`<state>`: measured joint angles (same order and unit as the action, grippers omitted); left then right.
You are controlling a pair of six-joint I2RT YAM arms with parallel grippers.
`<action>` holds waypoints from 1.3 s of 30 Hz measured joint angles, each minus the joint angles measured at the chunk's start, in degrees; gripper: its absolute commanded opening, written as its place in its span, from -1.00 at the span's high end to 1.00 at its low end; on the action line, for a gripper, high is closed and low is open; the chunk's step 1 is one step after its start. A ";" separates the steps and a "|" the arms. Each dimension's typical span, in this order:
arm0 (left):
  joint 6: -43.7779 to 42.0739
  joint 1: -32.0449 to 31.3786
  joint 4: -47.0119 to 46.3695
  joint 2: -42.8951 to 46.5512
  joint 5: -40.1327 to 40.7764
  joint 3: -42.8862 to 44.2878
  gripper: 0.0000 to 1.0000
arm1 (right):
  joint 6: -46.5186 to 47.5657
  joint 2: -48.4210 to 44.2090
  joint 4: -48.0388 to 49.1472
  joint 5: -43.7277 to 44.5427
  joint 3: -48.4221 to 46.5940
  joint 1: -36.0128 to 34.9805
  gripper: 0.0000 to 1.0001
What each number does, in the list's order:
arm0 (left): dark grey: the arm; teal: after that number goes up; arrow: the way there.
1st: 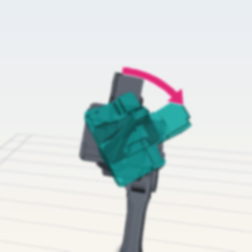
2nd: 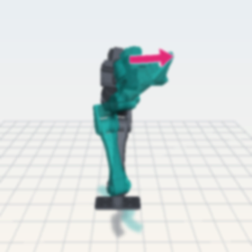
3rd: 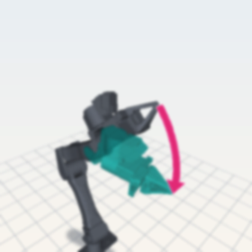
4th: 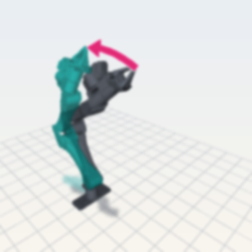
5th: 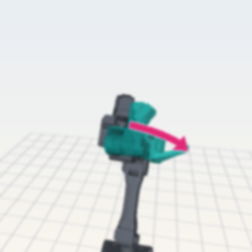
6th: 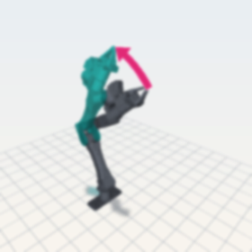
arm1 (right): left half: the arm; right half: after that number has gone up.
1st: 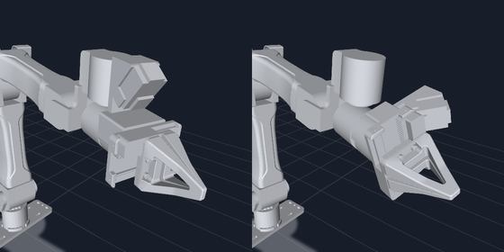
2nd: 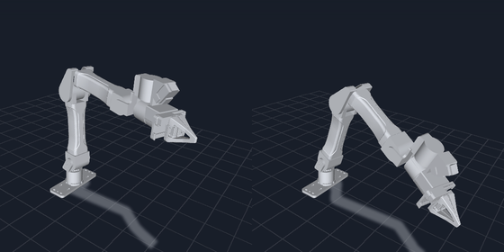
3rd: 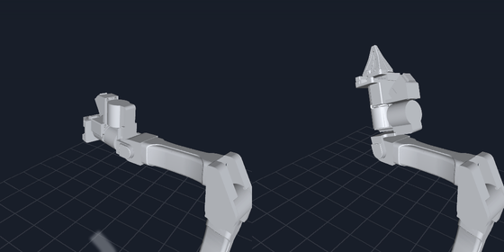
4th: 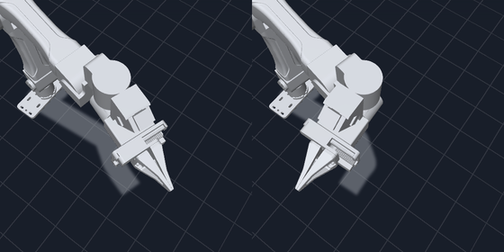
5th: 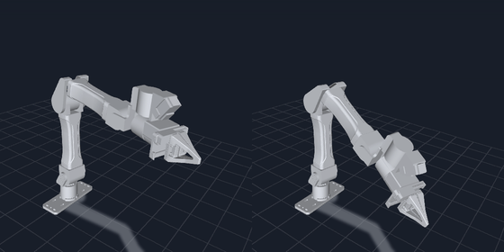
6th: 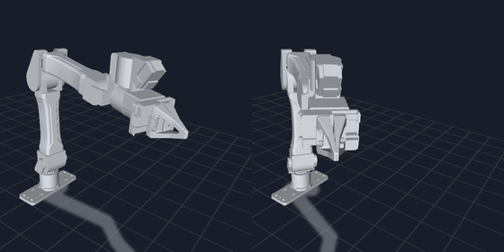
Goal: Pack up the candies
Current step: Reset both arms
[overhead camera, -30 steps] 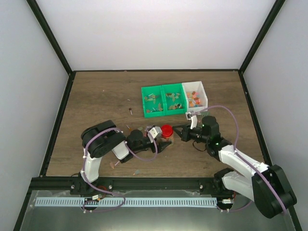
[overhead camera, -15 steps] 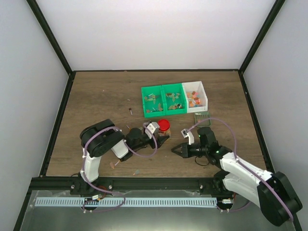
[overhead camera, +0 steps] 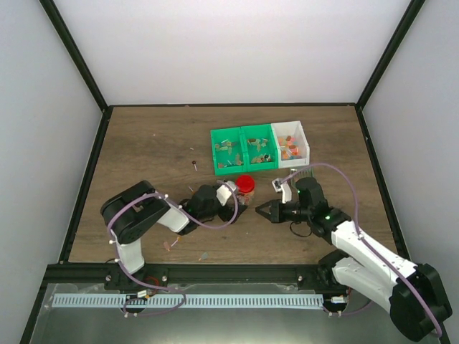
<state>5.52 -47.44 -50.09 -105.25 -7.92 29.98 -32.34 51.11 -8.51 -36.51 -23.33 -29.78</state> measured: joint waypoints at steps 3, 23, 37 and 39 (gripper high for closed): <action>-0.87 0.09 5.84 0.55 1.18 -0.24 -1.00 | -0.07 -0.37 -1.90 0.96 -1.46 0.00 0.86; 4.57 0.74 38.05 36.09 8.09 5.18 -1.00 | 1.33 5.57 -12.41 24.22 -26.58 2.64 -0.69; 9.90 16.17 59.17 48.02 18.08 14.97 -1.00 | 28.98 -8.22 27.10 52.11 10.95 9.84 -0.95; 10.45 22.03 59.12 47.71 15.87 13.88 -1.00 | 29.83 -4.37 36.46 52.13 16.20 13.46 -0.99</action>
<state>15.97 -25.41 9.04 -57.54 7.94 43.86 -2.50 46.74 27.94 15.62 -7.14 -16.32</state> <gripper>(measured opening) 0.999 0.972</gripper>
